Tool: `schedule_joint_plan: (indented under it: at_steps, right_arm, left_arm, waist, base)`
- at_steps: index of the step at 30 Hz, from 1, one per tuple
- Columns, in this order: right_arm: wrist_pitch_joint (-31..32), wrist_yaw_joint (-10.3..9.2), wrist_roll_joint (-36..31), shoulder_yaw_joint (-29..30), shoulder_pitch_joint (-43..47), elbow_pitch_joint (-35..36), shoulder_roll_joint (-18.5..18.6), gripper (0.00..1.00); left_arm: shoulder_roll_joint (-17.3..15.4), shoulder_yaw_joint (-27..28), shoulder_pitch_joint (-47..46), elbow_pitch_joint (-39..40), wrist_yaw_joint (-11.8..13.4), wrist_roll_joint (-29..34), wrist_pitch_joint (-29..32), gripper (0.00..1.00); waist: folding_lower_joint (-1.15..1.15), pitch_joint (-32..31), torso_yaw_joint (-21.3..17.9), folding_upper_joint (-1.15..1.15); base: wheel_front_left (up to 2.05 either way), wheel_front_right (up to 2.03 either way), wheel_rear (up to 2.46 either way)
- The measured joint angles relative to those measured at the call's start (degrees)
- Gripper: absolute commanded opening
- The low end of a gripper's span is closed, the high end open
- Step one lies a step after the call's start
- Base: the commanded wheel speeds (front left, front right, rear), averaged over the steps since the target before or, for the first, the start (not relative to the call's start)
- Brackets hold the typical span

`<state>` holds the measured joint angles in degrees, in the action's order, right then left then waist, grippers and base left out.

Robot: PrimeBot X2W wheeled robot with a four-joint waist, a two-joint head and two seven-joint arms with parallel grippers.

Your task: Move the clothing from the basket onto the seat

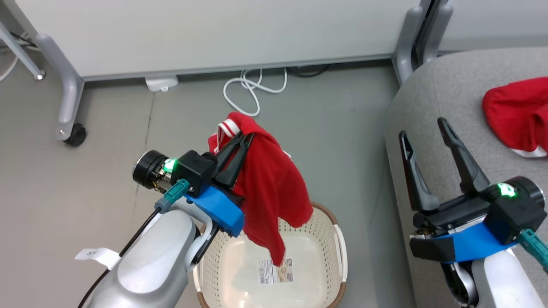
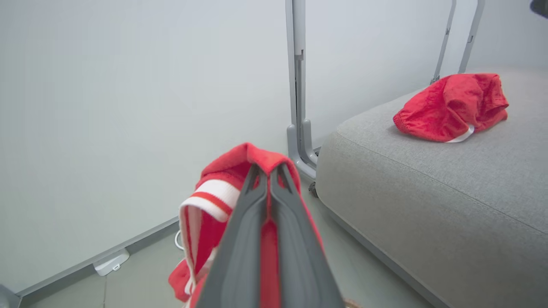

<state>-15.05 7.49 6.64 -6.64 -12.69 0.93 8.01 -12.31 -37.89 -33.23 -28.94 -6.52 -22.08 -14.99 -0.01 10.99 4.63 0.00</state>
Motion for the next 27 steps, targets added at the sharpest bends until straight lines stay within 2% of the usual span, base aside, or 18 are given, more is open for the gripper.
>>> schedule_joint_plan:
  at_steps: [12,23,27]
  right_arm:
    - [0.00,0.00,0.58,-0.73,2.89,-1.24,-1.25,1.00]
    - [0.00,0.00,1.00,-1.34,4.79,-1.47,-1.89,1.00]
    - [0.00,0.00,1.18,-2.96,4.64,-1.44,-0.86,1.00]
  left_arm:
    - [1.78,3.01,0.08,8.56,-0.44,5.28,0.00,0.00]
    - [2.53,1.83,-1.70,11.07,-0.60,6.16,0.00,0.00]
    - [2.54,1.41,-1.73,11.10,-0.69,6.16,0.00,0.00]
  waist:
    - [0.00,-5.98,-0.93,0.00]
    - [0.01,-8.43,-1.95,0.00]
    - [0.00,-9.01,-1.98,0.00]
  base:
    - [0.00,0.00,0.00]
    - [0.00,0.00,0.00]
    - [0.00,0.00,0.00]
